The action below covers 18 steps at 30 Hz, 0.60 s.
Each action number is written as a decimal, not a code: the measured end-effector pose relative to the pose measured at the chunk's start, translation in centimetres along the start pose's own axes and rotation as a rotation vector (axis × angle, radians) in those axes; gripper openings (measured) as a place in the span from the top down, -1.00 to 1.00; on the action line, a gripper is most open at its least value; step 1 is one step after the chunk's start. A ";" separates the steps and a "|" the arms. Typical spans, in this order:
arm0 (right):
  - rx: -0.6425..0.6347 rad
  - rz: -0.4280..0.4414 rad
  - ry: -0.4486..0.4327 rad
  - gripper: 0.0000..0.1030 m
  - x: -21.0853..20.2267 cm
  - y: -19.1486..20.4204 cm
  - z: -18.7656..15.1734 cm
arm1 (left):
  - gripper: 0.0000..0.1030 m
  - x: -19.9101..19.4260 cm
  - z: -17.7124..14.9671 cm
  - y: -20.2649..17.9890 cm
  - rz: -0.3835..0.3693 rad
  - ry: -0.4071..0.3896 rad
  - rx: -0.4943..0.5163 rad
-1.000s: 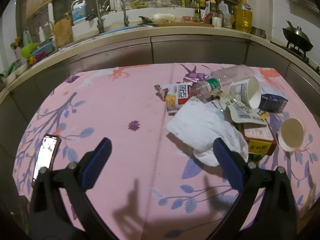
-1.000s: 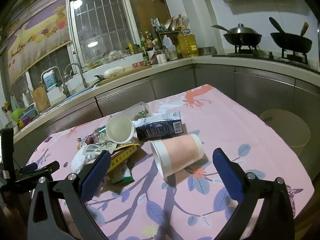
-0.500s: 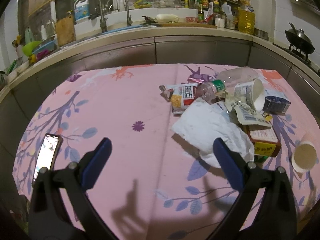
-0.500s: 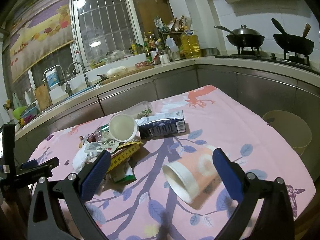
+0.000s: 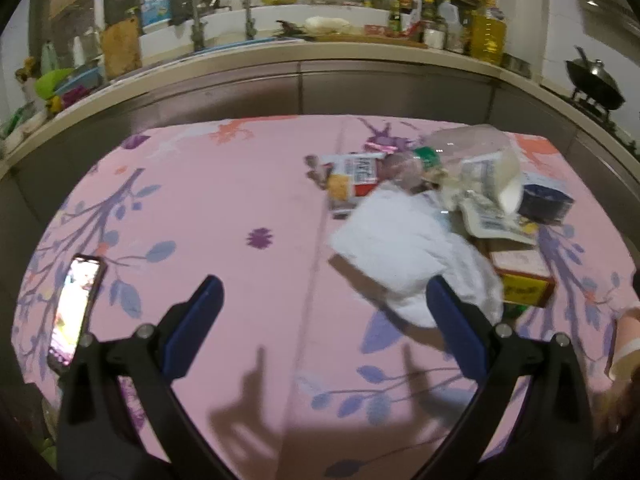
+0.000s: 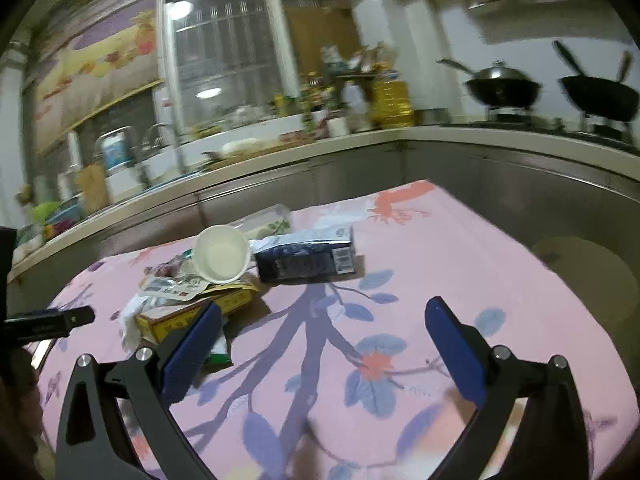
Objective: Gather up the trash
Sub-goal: 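Move the right tool toward the pink-and-white paper cup on the cloth, then grasp the pink-and-white paper cup with the left tool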
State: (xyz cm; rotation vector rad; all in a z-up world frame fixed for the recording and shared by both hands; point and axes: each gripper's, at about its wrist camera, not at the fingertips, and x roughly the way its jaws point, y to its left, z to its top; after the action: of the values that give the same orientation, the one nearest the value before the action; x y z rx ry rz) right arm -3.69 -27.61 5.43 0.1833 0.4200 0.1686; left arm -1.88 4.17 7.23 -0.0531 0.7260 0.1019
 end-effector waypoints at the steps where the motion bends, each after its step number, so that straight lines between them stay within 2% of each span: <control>1: 0.018 0.032 0.027 -0.90 0.6 -0.9 0.2 | -0.89 -0.2 0.0 -0.4 -0.018 -0.007 0.008; 6: 0.176 0.203 0.069 -0.90 2.6 -6.3 1.8 | -0.89 -1.4 -0.5 -4.3 -0.174 -0.027 0.074; 9: 0.306 0.361 0.159 -0.90 5.0 -9.5 2.2 | -0.89 -1.8 -1.1 -7.7 -0.252 -0.024 0.166; 11: 0.370 0.412 0.194 -0.90 5.5 -10.6 2.2 | -0.89 -2.2 -1.4 -9.7 -0.302 -0.027 0.223; 13: 0.437 0.491 0.180 -0.90 3.8 -11.0 3.1 | -0.89 -2.4 -1.4 -12.0 -0.343 -0.030 0.279; 15: 0.478 0.570 0.108 -0.90 0.2 -11.8 4.7 | -0.89 -2.4 -1.3 -13.9 -0.385 -0.028 0.314; 16: 0.450 0.532 0.021 -0.90 -3.5 -12.7 5.8 | -0.89 -2.4 -1.4 -15.5 -0.427 -0.022 0.346; 18: 0.345 0.364 -0.076 -0.90 -8.5 -14.9 6.6 | -0.87 -2.4 -1.6 -18.6 -0.503 -0.010 0.403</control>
State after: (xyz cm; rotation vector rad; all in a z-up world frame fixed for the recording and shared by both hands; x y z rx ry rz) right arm -6.75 -44.64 11.49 0.6044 0.3350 0.4455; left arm -2.70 -14.60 7.88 0.1500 0.6931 -0.5243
